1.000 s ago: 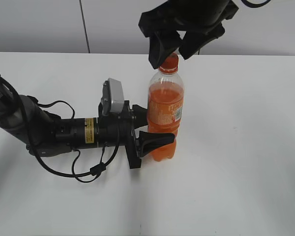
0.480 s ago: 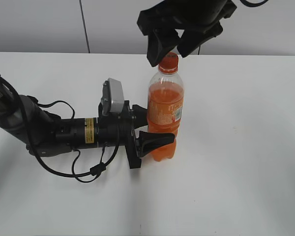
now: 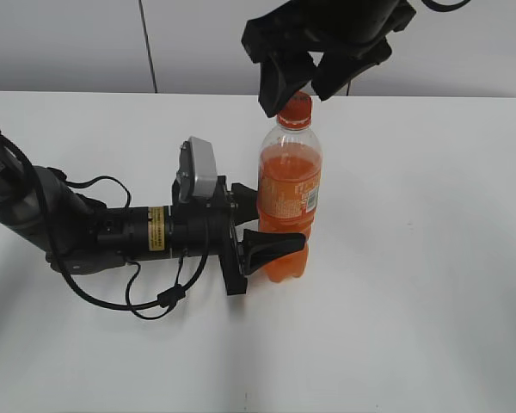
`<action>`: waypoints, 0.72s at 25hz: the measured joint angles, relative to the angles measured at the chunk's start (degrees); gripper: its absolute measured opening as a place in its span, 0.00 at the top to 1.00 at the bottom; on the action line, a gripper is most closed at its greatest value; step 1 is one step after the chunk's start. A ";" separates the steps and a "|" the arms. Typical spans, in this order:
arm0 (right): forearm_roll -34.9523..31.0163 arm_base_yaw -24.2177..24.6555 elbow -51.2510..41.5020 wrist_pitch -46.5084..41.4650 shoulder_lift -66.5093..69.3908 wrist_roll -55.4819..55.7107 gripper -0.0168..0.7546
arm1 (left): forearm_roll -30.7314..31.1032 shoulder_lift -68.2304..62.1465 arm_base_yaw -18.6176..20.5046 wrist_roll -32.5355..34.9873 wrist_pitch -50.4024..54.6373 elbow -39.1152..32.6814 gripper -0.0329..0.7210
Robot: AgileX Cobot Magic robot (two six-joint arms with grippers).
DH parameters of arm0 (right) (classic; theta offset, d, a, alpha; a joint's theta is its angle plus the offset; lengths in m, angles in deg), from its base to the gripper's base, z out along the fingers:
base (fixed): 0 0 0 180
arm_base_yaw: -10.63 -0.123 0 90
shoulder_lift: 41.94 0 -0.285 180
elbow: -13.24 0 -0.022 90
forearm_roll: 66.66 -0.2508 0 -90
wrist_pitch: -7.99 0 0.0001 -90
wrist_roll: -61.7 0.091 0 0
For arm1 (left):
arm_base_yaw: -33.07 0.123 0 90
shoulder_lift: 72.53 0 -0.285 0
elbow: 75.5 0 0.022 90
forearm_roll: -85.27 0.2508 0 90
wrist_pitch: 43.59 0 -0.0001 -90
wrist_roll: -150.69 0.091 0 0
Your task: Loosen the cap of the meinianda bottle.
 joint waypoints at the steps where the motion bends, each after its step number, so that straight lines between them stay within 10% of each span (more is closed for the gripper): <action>1: 0.05 0.00 0.00 0.00 0.00 0.00 0.33 | 0.00 0.00 0.00 0.00 0.00 0.00 0.42; 13: 0.28 0.00 0.00 -1.20 1.19 0.00 0.34 | 0.06 0.00 0.00 0.00 0.00 0.00 0.42; 18: 0.28 0.00 0.00 -1.20 1.19 0.00 0.56 | 0.06 0.00 0.00 0.00 0.00 0.00 0.42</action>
